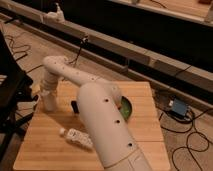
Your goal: Place the ceramic cup over the eraser
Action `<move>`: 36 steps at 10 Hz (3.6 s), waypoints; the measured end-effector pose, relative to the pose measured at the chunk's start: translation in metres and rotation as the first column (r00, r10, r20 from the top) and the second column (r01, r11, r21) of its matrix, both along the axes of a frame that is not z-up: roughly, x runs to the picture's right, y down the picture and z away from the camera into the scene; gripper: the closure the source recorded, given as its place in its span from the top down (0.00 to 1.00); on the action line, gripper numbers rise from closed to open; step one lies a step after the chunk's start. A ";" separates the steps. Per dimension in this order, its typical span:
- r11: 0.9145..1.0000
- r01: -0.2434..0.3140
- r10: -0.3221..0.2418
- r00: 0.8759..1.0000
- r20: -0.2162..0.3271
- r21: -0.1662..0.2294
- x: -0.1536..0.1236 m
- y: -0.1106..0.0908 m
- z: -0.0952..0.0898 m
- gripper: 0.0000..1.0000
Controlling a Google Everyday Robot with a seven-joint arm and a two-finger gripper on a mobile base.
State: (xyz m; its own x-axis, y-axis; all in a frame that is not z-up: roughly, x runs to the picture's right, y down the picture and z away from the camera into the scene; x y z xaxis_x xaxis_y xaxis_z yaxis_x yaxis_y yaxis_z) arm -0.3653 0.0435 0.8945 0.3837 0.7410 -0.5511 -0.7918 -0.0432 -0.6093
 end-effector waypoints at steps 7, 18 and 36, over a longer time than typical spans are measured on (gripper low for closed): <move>0.999 0.035 -0.034 0.997 -0.071 0.021 0.023 -0.014 0.010 0.01; 0.979 -0.136 0.151 0.984 -0.096 0.151 0.137 -0.128 -0.054 0.00; 0.986 -0.122 0.140 0.975 -0.175 0.109 0.269 -0.069 -0.154 0.00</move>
State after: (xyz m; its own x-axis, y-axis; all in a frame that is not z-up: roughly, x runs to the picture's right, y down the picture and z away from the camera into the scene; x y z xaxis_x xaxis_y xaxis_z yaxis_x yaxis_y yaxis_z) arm -0.0968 -0.0254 0.7405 0.1802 0.8317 -0.5252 -0.8807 -0.1013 -0.4626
